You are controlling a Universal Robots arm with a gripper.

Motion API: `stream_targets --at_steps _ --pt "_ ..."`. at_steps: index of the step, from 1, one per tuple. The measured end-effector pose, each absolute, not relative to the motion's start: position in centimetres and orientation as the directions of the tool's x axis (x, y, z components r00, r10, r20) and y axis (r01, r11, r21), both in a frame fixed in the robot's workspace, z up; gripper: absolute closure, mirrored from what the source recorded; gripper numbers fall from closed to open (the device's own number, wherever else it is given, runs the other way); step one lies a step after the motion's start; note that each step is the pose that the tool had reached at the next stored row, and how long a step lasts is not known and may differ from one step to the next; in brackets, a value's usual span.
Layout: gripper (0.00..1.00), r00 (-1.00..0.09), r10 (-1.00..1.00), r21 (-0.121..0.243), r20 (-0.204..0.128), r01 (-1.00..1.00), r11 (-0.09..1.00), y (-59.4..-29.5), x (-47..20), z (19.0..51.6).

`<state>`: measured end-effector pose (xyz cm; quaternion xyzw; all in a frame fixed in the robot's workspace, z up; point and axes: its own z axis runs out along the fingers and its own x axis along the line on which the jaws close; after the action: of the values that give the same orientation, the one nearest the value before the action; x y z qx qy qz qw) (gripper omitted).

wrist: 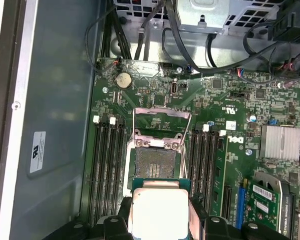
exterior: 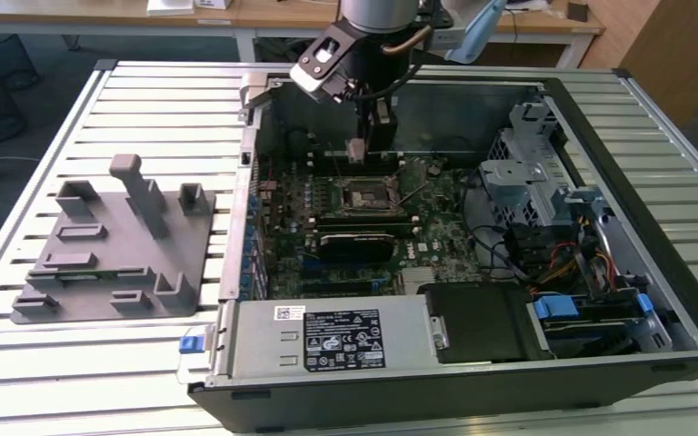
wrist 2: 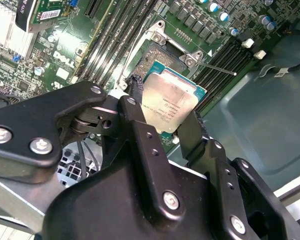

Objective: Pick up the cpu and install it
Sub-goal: 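Place the cpu into insertion slot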

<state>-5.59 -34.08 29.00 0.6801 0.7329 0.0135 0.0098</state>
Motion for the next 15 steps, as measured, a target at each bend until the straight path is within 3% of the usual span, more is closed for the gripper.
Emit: stream_targets --at_steps 15 --pt "0.47 -0.075 0.997 0.033 0.004 0.997 0.075 -34.09 -5.59 28.54"
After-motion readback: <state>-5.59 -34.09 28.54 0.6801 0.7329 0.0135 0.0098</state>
